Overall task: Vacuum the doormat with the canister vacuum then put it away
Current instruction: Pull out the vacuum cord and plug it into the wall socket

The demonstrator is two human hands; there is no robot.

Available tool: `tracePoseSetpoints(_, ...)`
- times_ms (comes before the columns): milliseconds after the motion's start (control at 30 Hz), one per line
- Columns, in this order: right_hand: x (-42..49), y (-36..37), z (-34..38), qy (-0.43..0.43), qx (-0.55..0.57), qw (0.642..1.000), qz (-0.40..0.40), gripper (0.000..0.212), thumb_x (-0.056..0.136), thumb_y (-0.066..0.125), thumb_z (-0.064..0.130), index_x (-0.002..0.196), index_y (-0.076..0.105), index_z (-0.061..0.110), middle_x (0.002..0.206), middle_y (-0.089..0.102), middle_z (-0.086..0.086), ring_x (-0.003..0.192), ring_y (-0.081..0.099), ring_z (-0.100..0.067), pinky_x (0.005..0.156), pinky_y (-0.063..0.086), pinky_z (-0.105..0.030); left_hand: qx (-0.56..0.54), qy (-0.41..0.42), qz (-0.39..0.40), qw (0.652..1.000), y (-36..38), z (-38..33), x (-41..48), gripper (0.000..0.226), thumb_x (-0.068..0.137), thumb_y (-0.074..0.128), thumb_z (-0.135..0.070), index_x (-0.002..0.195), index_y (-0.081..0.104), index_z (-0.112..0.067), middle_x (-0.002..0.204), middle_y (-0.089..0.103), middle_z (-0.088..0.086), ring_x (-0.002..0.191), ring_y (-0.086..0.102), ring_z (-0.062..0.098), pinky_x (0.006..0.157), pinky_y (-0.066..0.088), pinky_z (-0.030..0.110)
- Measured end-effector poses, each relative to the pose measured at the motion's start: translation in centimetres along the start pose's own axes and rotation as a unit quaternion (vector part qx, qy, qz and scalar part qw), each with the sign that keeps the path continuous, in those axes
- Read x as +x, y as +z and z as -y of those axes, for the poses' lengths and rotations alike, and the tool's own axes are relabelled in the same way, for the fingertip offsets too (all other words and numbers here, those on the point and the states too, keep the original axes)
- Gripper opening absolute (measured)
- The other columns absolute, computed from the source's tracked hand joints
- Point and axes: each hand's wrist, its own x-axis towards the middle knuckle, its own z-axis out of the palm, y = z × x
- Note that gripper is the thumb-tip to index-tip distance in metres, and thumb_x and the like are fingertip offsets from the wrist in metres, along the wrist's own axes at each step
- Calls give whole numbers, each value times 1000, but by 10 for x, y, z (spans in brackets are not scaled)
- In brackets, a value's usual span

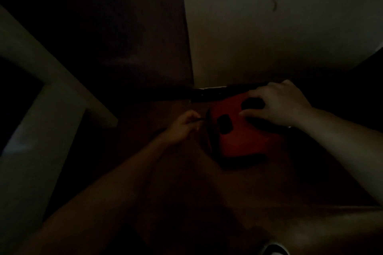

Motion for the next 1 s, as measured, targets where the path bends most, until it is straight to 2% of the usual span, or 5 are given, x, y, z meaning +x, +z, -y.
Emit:
tracePoseSetpoints(233, 0, -3, 2, 10, -8, 1000, 9, 62, 79, 41, 83, 121, 62, 42, 120, 69, 8, 112, 60, -22, 89, 37, -37, 336, -31, 192, 922, 3, -19, -24, 47, 80, 58, -72, 101, 68, -31, 110, 67, -7, 102, 62, 13, 92, 51, 35)
tracePoseSetpoints(500, 1, -3, 3, 20, -11, 1000, 14, 71, 73, 36, 86, 121, 63, 42, 121, 70, 6, 113, 60, -23, 86, 37, -37, 330, -136, 253, 899, 30, 26, -17, 28, 102, 52, -15, 115, 64, 7, 111, 67, 17, 101, 64, 30, 90, 48, 33)
tracePoseSetpoints(733, 1, 2, -2, 4, -3, 1000, 6, 71, 73, 32, 88, 117, 64, 43, 115, 70, 10, 107, 61, -19, 79, 30, -34, 216, -186, -21, 958, 30, 30, 10, 45, 105, 44, -18, 143, 39, 5, 149, 41, 21, 137, 41, 36, 115, 30, 40)
tracePoseSetpoints(900, 2, 1, -2, 8, -8, 1000, 15, 67, 75, 36, 86, 117, 63, 42, 116, 69, 9, 109, 60, -21, 79, 27, -33, 22, -19, -119, 992, -4, -17, 14, 21, 103, 48, -10, 117, 55, 4, 79, 57, 4, 58, 58, -4, 49, 43, 10)
tracePoseSetpoints(1000, 1, -2, 1, 19, -8, 999, 35, 65, 79, 39, 84, 122, 61, 42, 120, 68, 10, 111, 59, -20, 83, 32, -35, 84, 55, -16, 995, -35, -57, -4, 6, 99, 55, -6, 98, 60, -7, 74, 57, 0, 54, 53, -7, 54, 41, 8)
